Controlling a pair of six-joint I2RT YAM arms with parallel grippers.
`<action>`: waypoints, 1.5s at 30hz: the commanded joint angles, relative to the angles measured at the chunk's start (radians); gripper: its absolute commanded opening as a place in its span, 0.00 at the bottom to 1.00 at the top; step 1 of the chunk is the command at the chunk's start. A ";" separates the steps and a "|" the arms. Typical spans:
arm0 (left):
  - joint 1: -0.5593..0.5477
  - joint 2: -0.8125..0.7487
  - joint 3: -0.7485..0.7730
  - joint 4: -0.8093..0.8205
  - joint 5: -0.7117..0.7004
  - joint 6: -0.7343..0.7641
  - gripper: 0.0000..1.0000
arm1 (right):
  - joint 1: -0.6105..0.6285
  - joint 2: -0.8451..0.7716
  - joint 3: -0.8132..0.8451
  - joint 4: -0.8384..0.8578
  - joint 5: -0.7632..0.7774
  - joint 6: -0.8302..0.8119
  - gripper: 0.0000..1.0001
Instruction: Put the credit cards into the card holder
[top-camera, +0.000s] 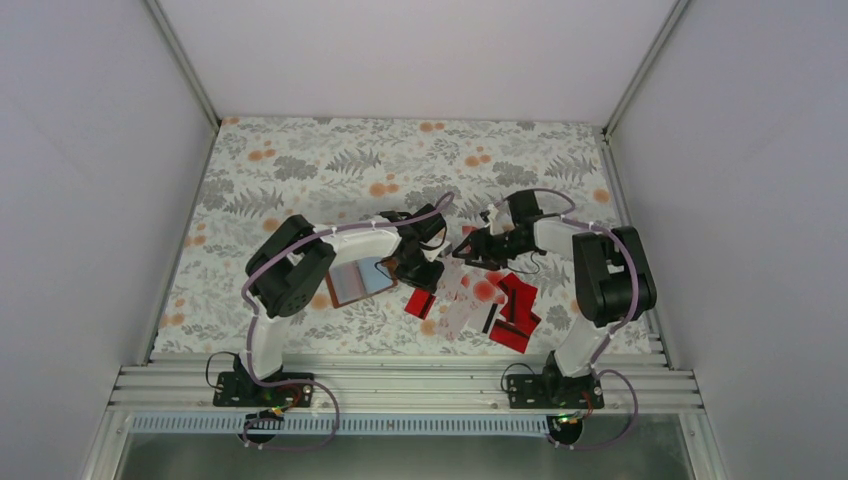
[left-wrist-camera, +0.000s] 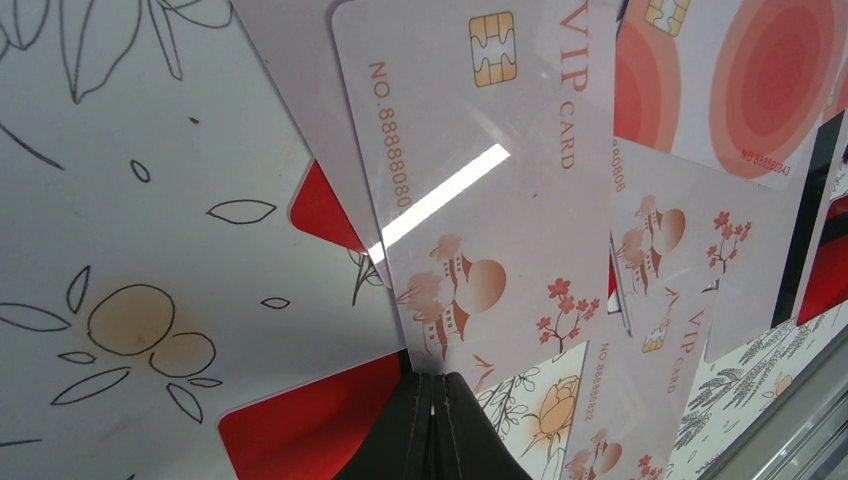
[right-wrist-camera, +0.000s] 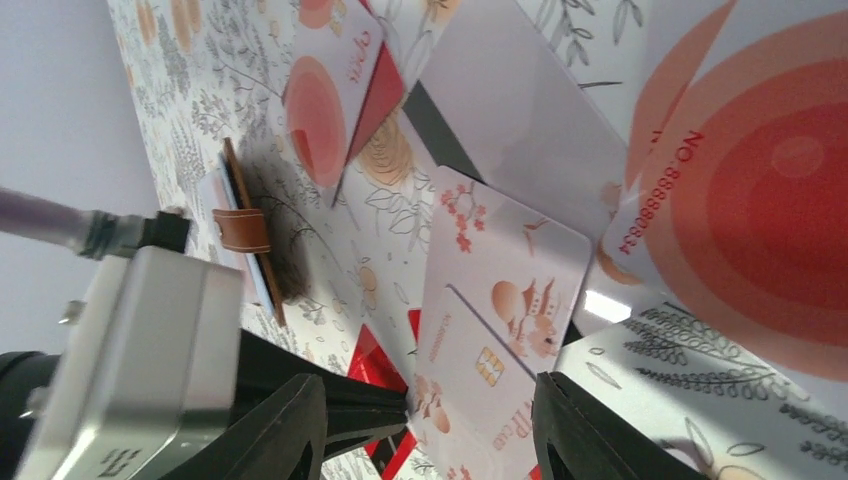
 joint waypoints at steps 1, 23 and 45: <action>-0.026 0.076 -0.047 0.009 -0.042 0.018 0.04 | -0.003 0.044 -0.009 0.022 0.033 -0.031 0.53; -0.027 0.058 -0.076 0.048 -0.044 0.018 0.02 | 0.068 0.039 -0.065 0.037 0.010 -0.041 0.52; -0.026 0.053 -0.069 0.062 -0.037 0.030 0.02 | 0.105 0.051 -0.091 0.077 -0.113 -0.015 0.24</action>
